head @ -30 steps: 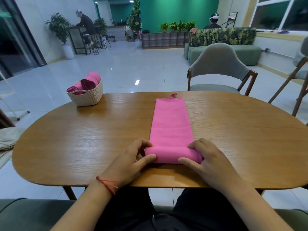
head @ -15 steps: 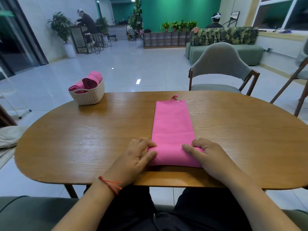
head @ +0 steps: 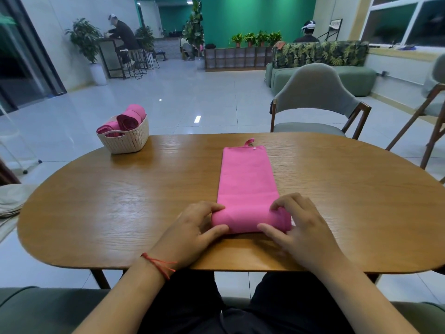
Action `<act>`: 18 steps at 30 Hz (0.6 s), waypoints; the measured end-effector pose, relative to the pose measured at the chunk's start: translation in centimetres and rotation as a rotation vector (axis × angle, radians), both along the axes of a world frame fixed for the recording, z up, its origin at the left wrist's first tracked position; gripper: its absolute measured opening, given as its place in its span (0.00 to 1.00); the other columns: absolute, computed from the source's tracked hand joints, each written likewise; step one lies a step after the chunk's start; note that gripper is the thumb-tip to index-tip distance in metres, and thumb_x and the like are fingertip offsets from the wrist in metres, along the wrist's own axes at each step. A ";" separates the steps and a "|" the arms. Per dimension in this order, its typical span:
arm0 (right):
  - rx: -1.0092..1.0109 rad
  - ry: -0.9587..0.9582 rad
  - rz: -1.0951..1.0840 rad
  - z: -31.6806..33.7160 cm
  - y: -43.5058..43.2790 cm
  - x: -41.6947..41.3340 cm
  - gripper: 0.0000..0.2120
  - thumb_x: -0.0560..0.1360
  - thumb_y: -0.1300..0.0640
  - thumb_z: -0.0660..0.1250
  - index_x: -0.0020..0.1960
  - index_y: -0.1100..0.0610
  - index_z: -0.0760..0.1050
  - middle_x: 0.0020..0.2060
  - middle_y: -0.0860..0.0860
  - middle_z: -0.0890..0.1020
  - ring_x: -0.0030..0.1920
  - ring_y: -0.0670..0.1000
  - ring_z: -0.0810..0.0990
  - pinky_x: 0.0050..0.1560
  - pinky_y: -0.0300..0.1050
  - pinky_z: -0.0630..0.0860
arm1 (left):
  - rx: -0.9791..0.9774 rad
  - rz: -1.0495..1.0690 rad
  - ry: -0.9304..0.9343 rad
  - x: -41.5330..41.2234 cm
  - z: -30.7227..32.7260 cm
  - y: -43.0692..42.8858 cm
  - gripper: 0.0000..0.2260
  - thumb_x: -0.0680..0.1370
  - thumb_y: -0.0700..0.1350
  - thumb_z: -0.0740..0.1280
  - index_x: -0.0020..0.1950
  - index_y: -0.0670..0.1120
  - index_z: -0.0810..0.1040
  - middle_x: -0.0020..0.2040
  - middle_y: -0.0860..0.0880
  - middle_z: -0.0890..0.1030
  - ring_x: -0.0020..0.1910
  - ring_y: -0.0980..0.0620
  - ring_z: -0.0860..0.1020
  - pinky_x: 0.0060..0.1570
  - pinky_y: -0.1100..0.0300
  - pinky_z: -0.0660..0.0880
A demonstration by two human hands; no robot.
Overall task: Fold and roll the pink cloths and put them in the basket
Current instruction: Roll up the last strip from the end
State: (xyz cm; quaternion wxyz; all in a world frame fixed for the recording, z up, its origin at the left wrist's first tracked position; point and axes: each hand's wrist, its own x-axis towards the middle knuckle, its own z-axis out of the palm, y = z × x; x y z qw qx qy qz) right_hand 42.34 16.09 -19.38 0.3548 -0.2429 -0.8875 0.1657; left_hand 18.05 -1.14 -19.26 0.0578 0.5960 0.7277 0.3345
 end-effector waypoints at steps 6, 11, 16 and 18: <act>-0.081 -0.117 -0.005 -0.5 0.7 -0.5 0.27 0.69 0.28 0.74 0.58 0.42 0.72 0.54 0.38 0.73 0.55 0.45 0.73 0.54 0.44 0.72 | -0.060 0.042 -0.001 -0.2 0.2 1.4 0.23 0.81 0.69 0.56 0.69 0.59 0.76 0.55 0.63 0.77 0.59 0.58 0.73 0.65 0.48 0.72; -0.084 -0.106 -0.004 -0.7 0.5 -0.7 0.24 0.75 0.23 0.63 0.50 0.44 0.72 0.47 0.39 0.71 0.51 0.48 0.71 0.55 0.47 0.71 | -0.020 0.081 -0.043 0.4 0.2 2.6 0.25 0.84 0.67 0.46 0.50 0.52 0.75 0.45 0.55 0.79 0.51 0.52 0.75 0.58 0.45 0.73; -0.202 -0.079 0.002 -0.3 0.7 -0.9 0.21 0.77 0.26 0.62 0.42 0.44 0.69 0.44 0.41 0.71 0.51 0.47 0.73 0.54 0.47 0.70 | -0.028 0.113 0.037 0.5 0.4 3.3 0.22 0.86 0.63 0.43 0.40 0.56 0.68 0.42 0.54 0.75 0.46 0.51 0.72 0.54 0.47 0.71; -0.262 -0.077 0.004 0.0 0.9 -1.2 0.22 0.78 0.28 0.63 0.40 0.46 0.70 0.42 0.44 0.72 0.48 0.45 0.75 0.52 0.48 0.72 | -0.017 0.146 0.114 0.5 0.4 3.6 0.21 0.86 0.61 0.43 0.45 0.56 0.71 0.46 0.54 0.75 0.49 0.49 0.72 0.56 0.45 0.73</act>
